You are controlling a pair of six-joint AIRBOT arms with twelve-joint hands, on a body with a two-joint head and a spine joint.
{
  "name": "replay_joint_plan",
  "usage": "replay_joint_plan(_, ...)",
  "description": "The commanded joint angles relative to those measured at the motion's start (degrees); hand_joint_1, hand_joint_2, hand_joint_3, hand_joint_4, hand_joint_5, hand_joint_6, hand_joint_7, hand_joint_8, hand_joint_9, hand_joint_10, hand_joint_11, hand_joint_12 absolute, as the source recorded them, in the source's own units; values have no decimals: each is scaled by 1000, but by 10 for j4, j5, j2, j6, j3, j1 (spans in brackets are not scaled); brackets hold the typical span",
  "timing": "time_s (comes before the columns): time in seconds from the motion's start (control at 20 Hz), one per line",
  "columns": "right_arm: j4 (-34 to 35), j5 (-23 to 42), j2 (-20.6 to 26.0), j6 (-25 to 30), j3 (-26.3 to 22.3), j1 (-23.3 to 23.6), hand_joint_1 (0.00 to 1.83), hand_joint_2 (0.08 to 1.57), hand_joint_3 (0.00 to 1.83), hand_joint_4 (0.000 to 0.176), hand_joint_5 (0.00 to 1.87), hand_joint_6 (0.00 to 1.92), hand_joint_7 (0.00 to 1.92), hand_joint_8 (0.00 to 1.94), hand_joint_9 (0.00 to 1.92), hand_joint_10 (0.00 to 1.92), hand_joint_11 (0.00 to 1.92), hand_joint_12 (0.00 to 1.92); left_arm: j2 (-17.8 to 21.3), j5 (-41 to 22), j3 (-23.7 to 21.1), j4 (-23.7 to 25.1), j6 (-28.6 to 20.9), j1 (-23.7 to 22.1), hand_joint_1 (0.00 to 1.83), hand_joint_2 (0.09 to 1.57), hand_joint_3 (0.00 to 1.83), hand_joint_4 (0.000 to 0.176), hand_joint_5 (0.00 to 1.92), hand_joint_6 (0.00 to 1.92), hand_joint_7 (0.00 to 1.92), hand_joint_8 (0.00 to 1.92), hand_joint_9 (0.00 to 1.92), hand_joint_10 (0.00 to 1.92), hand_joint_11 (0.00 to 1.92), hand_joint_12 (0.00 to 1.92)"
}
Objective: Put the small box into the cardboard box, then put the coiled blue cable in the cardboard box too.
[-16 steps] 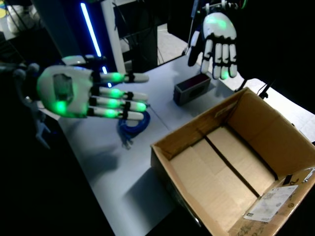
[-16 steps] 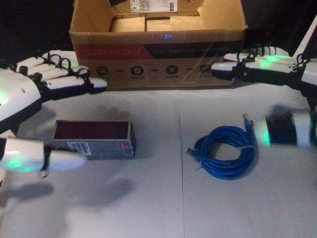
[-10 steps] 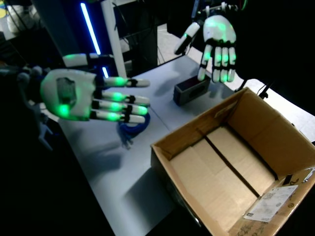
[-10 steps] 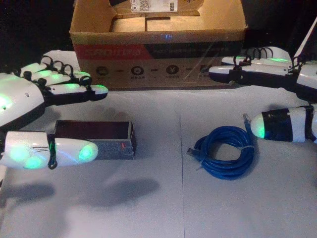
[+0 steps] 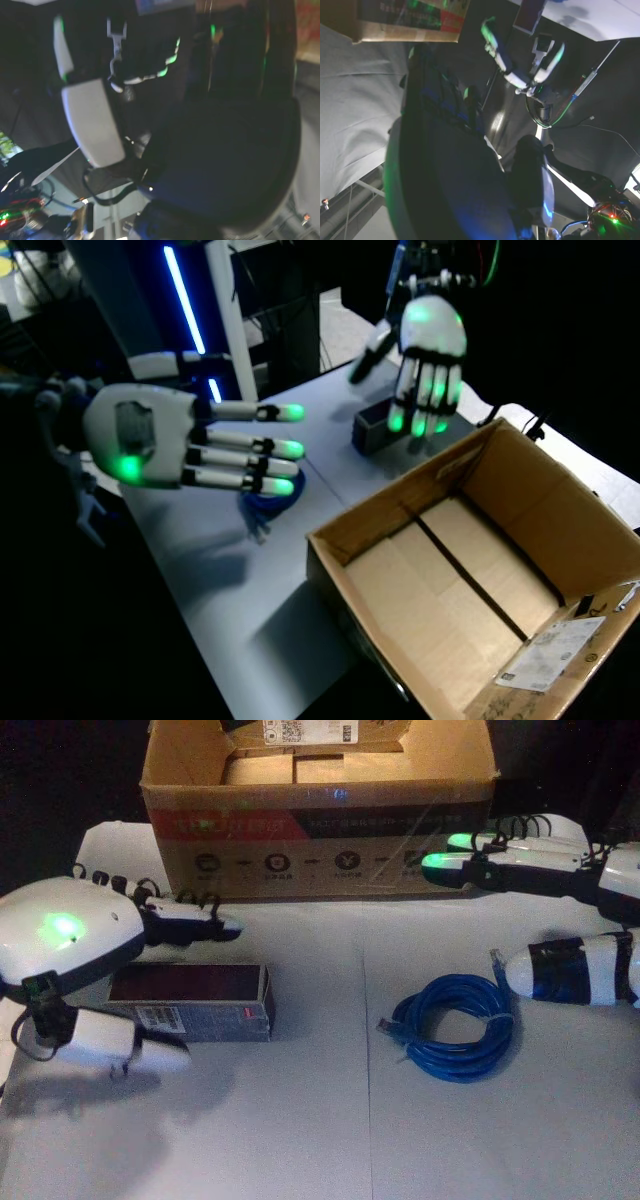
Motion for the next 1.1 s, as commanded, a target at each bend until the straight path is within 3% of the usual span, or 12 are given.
replay_joint_plan(0.0,20,63,-3,4,0,7,0,1196,0,176,114,0,15,3,0,0,0,0,-3,-72,2,-6,0,-7,1353,1171,1,0,796,1077,817,1213,877,1358,807,1335)
replay_joint_plan(0.1,20,63,-2,6,0,7,0,1198,1,176,116,1,17,4,0,0,0,0,-2,-82,3,-12,0,-7,1360,1175,0,0,829,1045,786,1253,858,1416,810,1370)
replay_joint_plan(0.2,20,63,-2,7,0,7,0,1203,3,176,123,3,24,5,0,0,0,0,5,-105,2,-18,-1,-7,1231,1157,0,0,974,847,837,1380,856,1199,810,1402)
replay_joint_plan(0.4,20,63,-2,7,1,7,0,1210,4,176,141,7,38,6,0,0,0,0,49,-191,-17,-20,-1,-11,1228,1113,0,0,1080,738,907,1191,994,900,837,1372)
replay_joint_plan(0.45,20,63,-3,7,1,7,0,1204,1,176,146,7,45,7,0,0,0,0,63,-223,-22,-20,-5,-11,1343,1114,6,0,1047,754,852,1125,946,1186,770,1404)
replay_joint_plan(0.5,20,63,-3,7,1,7,0,1203,0,176,132,0,43,5,0,0,0,0,69,-243,-23,-20,-8,-11,1364,1138,0,0,1007,798,783,1202,903,1308,738,1426)
replay_joint_plan(0.6,21,63,-3,7,1,7,0,1202,0,176,126,2,49,6,0,0,0,0,89,-311,-28,-28,-10,-11,1365,1124,0,0,1019,881,862,1107,867,1235,622,1241)
replay_joint_plan(0.65,21,63,-3,7,1,7,0,1208,2,176,135,5,45,3,0,0,0,0,92,-338,-26,-34,-10,-12,1366,1133,1,0,951,1023,920,1083,806,1249,547,1179)
replay_joint_plan(0.75,21,63,-6,7,3,7,0,1215,5,176,141,6,46,3,0,0,0,0,90,-370,-16,-58,2,-25,1360,1147,0,0,870,1202,930,1027,809,1231,650,1149)
replay_joint_plan(0.85,23,63,-9,7,6,7,0,1222,7,176,151,9,45,2,0,0,0,0,68,-357,5,-83,28,-68,1374,1102,0,0,944,1045,1026,847,921,1134,750,1171)
replay_joint_plan(1.0,24,64,-9,7,8,7,0,1231,7,176,162,9,51,3,0,0,0,0,7,-244,76,-87,29,-174,1376,1102,0,0,962,978,1024,922,895,1148,668,1099)
replay_joint_plan(1.05,23,64,-11,7,11,7,0,1224,3,176,154,3,57,4,0,0,0,0,-18,-203,105,-83,29,-213,1381,1079,0,0,1007,907,1093,793,937,1095,707,1120)
